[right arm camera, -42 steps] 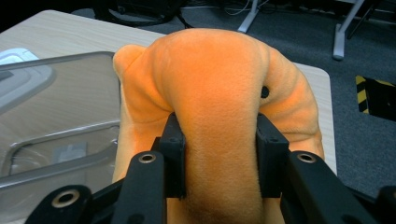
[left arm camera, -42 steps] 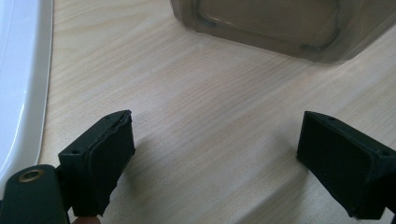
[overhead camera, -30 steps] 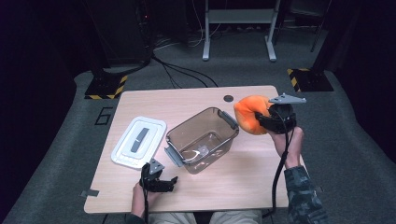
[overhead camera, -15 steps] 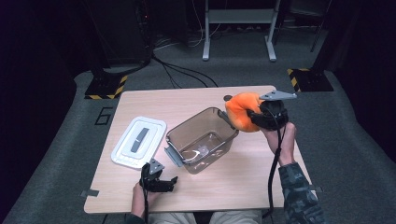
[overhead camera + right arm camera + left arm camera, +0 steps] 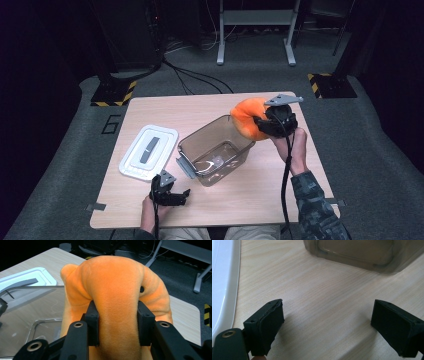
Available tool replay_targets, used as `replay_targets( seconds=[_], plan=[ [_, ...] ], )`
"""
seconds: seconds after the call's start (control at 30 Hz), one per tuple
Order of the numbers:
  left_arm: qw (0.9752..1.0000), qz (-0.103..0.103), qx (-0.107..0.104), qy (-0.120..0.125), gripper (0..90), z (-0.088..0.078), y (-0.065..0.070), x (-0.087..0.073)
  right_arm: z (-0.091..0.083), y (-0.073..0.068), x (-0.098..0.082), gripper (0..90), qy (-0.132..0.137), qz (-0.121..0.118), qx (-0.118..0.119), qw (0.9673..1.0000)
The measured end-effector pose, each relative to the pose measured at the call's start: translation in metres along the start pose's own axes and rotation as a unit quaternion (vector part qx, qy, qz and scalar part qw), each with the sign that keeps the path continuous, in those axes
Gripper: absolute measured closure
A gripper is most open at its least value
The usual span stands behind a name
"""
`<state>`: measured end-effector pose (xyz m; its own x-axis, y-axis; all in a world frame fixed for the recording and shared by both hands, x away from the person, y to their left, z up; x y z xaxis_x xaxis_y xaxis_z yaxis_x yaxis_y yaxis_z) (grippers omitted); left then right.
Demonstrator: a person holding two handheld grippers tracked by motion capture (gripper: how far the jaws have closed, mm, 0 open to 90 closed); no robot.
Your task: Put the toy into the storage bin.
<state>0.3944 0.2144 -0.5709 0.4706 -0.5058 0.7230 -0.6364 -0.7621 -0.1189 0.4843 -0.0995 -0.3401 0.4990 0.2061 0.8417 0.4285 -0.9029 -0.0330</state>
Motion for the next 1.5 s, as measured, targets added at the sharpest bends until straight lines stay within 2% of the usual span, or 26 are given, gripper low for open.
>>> replay_targets(
  seconds=[0.37,0.4,0.6,0.9,1.17,1.5],
  plan=[
    [1.0,0.0,0.0,0.0,10.7,0.0,0.0,0.0,0.006,-0.024,0.009,61.8,-0.006,-0.029,0.014,0.9995],
    [1.0,0.0,0.0,0.0,10.7,0.0,0.0,0.0,0.008,-0.027,0.01,61.7,-0.009,-0.039,0.017,0.9991],
    [1.0,-0.001,-0.001,-0.001,10.7,0.0,0.0,0.0,0.015,-0.038,0.011,61.6,-0.021,-0.054,0.021,0.9981],
    [1.0,-0.003,-0.001,0.0,10.7,0.0,0.001,0.0,0.025,-0.053,0.009,61.4,-0.037,-0.068,0.025,0.9967],
    [1.0,-0.003,-0.001,0.0,10.7,0.0,0.001,0.0,0.033,-0.061,0.006,61.2,-0.046,-0.081,0.029,0.9953],
    [1.0,-0.002,-0.001,0.0,10.7,0.0,0.001,0.0,0.044,-0.066,-0.001,60.8,-0.059,-0.085,0.036,0.994]
  ],
)
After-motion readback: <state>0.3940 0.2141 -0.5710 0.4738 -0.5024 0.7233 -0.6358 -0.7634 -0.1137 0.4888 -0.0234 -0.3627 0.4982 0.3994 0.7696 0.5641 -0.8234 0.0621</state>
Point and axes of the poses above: each handheld gripper's, and its own axes: z roughly forward along the jaws, x roughly out of its top, y roughly to its right, the point moved 6 cm from there along z, roughly forward along the jaws, and after that the axes turned 9 degrees about z, right-handed, at the moved point
